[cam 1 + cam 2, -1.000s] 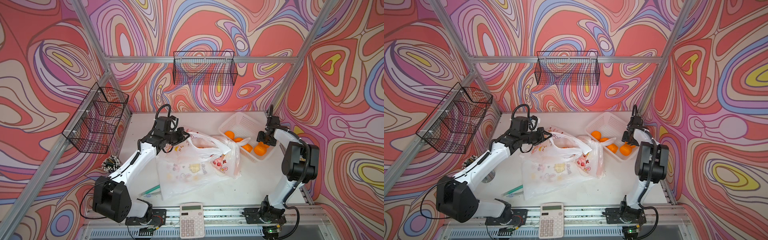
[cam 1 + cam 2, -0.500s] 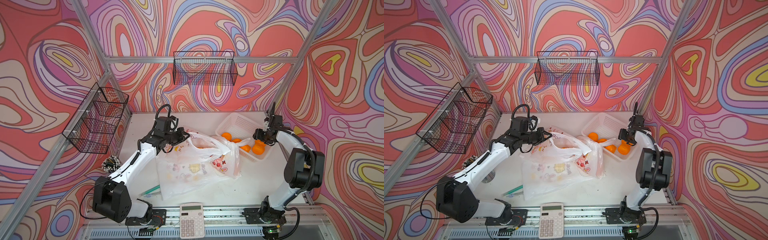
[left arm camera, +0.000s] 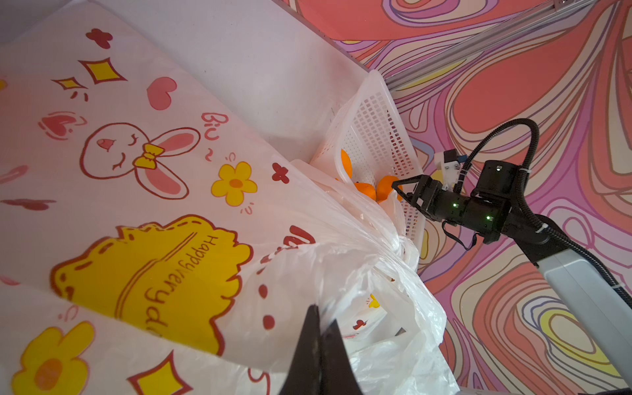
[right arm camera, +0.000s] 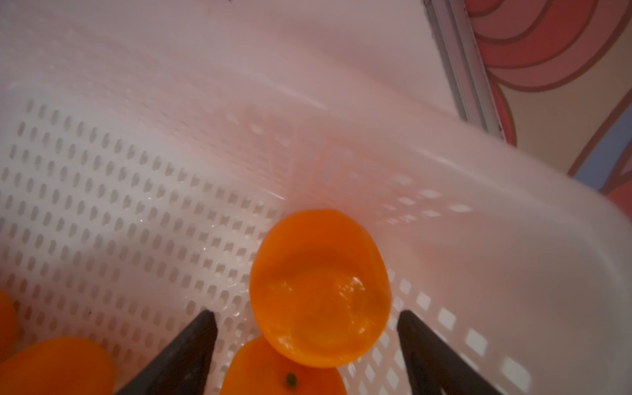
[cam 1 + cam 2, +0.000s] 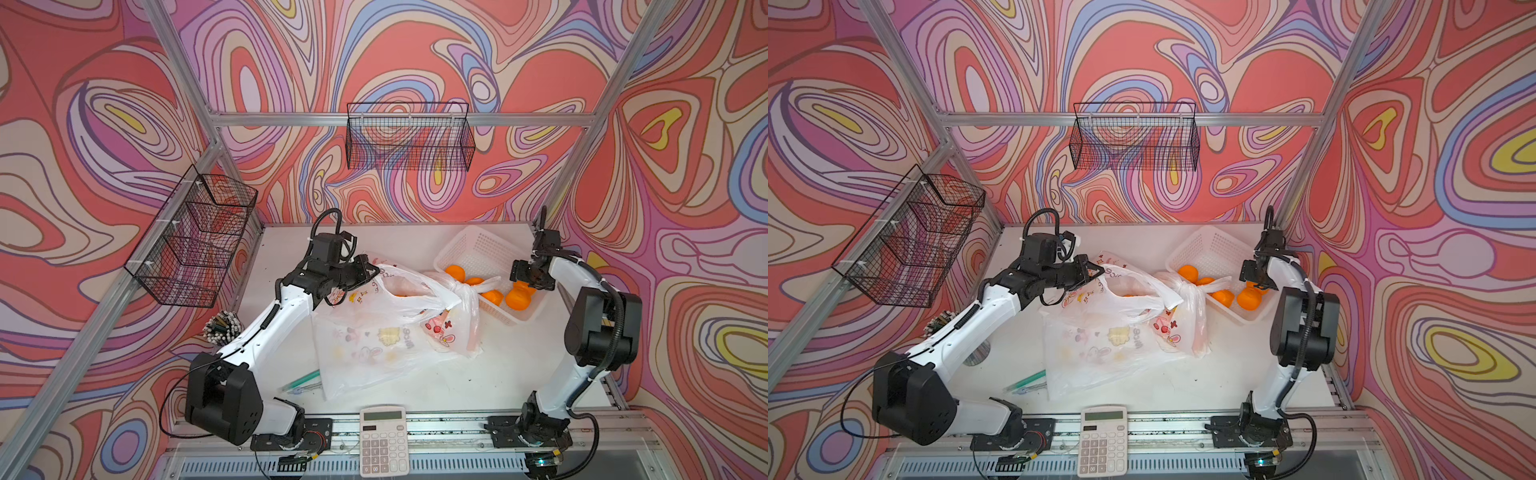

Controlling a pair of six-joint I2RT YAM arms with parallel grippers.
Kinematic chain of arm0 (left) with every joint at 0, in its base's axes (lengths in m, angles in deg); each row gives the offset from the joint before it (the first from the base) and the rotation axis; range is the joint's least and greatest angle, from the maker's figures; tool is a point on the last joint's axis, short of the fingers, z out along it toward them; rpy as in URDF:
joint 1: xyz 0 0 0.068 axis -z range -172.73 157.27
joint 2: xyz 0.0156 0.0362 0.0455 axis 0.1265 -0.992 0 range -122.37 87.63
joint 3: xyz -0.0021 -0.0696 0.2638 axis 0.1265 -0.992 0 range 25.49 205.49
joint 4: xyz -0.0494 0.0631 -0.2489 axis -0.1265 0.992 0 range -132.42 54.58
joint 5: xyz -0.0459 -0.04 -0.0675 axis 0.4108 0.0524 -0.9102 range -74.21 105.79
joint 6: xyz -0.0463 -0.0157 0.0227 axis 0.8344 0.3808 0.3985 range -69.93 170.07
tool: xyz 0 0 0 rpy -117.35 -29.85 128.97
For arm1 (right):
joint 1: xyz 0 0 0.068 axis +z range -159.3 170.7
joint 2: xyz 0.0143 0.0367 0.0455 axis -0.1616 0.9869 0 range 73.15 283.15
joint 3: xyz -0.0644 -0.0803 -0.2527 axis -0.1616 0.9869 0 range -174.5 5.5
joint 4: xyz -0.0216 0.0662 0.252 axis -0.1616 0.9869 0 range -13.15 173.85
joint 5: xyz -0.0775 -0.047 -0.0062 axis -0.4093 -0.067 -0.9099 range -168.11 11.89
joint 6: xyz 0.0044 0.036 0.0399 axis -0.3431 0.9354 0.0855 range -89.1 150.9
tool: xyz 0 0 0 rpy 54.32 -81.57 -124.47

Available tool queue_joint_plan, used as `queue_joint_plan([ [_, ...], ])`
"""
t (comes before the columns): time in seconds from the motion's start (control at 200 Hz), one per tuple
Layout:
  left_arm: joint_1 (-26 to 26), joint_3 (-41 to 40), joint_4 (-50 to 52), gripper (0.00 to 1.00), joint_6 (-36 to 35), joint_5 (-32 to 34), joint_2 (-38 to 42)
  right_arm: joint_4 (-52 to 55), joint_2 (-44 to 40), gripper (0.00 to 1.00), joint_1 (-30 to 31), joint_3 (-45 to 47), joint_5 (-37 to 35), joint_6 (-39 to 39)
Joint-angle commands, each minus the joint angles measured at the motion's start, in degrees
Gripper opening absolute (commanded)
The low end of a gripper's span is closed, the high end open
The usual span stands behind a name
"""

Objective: Place the oranges into plastic bags & tie knots
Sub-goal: Pick up the orange from the basket.

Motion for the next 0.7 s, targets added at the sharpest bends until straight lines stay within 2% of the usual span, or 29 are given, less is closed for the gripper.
queue_joint_plan([
  [0.0,-0.5,-0.1,0.0,0.0,-1.1,0.2,0.9,1.7,2.3,0.9,0.6,-2.1,-3.6,-0.5],
  [0.205,-0.4,-0.1,0.1,0.0,-1.3,0.3,0.9,1.5,6.0,0.9,0.7,-2.2,-3.9,0.1],
  [0.501,-0.5,0.5,1.2,0.0,-2.0,1.0,1.1,1.9,9.3,0.75,0.9,-2.3,-3.0,-0.5],
  [0.696,-0.5,0.3,1.0,0.0,-1.8,1.0,0.9,1.4,6.8,0.58,0.8,-2.4,-3.3,-0.8],
])
